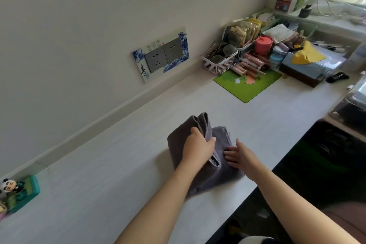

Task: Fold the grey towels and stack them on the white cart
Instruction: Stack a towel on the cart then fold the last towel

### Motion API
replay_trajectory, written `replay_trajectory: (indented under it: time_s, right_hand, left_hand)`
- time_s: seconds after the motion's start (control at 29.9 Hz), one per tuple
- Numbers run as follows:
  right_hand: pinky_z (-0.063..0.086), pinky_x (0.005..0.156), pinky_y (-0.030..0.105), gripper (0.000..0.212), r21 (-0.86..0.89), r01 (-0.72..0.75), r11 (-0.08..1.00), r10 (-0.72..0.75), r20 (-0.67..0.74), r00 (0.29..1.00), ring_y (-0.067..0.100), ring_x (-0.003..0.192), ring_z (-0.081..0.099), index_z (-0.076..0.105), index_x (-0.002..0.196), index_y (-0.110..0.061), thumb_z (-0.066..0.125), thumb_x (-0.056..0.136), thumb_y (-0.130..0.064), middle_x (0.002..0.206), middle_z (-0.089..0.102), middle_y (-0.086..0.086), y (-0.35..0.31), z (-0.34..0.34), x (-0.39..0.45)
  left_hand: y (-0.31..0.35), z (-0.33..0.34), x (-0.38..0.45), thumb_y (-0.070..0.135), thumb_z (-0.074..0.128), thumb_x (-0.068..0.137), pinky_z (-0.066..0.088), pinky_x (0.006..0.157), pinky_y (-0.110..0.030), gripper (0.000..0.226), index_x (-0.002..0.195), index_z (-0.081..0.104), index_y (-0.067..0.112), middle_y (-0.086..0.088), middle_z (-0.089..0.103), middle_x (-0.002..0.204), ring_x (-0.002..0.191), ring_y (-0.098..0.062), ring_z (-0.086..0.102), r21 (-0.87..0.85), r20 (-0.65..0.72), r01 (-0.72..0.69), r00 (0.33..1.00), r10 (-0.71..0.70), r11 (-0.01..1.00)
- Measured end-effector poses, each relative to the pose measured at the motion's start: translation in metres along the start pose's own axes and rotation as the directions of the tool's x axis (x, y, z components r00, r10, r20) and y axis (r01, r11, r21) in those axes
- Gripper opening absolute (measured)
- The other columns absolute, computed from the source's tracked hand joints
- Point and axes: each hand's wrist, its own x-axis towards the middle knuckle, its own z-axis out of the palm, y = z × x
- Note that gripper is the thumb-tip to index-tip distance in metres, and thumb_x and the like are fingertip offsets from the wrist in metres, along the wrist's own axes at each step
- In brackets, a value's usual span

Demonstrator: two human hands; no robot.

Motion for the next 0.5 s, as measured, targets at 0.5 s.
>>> replay_trajectory:
  time_s: [0.5]
  right_hand:
    - [0.038,0.064,0.025,0.030,-0.692,0.298,0.658,-0.221,0.201,0.954,0.018,0.083,0.056,0.050,0.102,-0.010,0.059,0.089,-0.036,0.092,0.060,0.002,-0.011,-0.020,0.014]
  left_hand:
    - [-0.011,0.069,0.016,0.004,0.039,0.088,0.051,0.079,-0.029,0.029,0.102,0.062,0.014,-0.005,0.062,0.103,0.086,-0.014,0.060,-0.394,0.029,0.055,0.998,-0.047,0.917]
